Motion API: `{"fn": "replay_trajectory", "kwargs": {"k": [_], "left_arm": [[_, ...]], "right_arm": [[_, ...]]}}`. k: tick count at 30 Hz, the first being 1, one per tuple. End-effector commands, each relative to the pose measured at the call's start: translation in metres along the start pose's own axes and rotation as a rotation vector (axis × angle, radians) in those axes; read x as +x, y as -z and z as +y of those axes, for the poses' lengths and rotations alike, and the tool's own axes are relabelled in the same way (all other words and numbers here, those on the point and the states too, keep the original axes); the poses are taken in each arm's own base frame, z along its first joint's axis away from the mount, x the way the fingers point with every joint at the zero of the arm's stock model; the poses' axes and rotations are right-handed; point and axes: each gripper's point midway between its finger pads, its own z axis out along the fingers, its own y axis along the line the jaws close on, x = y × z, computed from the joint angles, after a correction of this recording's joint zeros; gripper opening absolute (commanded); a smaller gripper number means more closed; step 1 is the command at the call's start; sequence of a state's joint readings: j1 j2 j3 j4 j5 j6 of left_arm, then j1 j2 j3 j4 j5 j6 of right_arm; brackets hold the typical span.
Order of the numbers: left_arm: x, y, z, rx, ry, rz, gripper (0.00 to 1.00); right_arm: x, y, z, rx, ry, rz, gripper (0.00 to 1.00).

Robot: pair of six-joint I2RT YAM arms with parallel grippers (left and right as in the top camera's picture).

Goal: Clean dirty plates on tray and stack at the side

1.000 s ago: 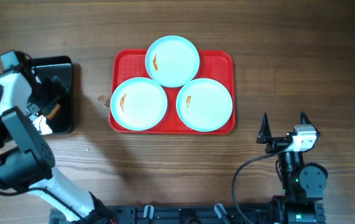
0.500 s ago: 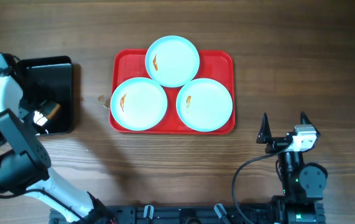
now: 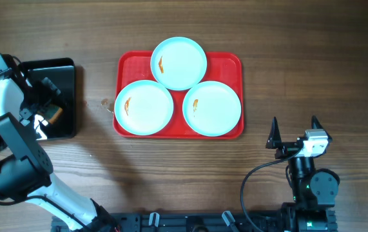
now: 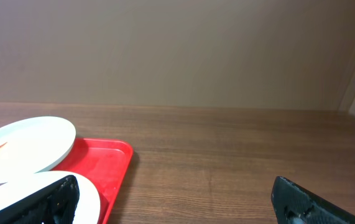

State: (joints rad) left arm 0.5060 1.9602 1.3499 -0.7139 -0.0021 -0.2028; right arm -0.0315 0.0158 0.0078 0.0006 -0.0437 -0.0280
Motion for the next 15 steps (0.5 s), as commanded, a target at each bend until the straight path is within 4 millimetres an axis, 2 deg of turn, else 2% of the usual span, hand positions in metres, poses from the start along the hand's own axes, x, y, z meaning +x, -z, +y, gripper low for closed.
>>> {"fn": "replay_trajectory", "kwargs": {"k": [1, 5, 7, 10, 15], "left_arm": [[0.008, -0.012, 0.0, 0.007, -0.004, 0.024, 1.0], [0.012, -0.017, 0.001, 0.007, -0.005, 0.024, 0.97], [0.015, -0.02, 0.002, 0.006, -0.004, 0.027, 0.84], [0.018, -0.024, 0.003, 0.006, -0.004, 0.024, 0.87], [0.019, -0.025, 0.004, 0.005, -0.004, 0.027, 0.8]], "right_arm": [[0.0, 0.0, -0.001, 0.006, 0.01, -0.002, 1.0], [0.0, 0.0, -0.001, 0.006, 0.01, -0.002, 1.0], [0.0, 0.0, -0.001, 0.006, 0.01, -0.002, 1.0], [0.0, 0.0, -0.001, 0.006, 0.01, -0.002, 1.0], [0.0, 0.0, -0.001, 0.006, 0.009, -0.002, 1.0]]}}
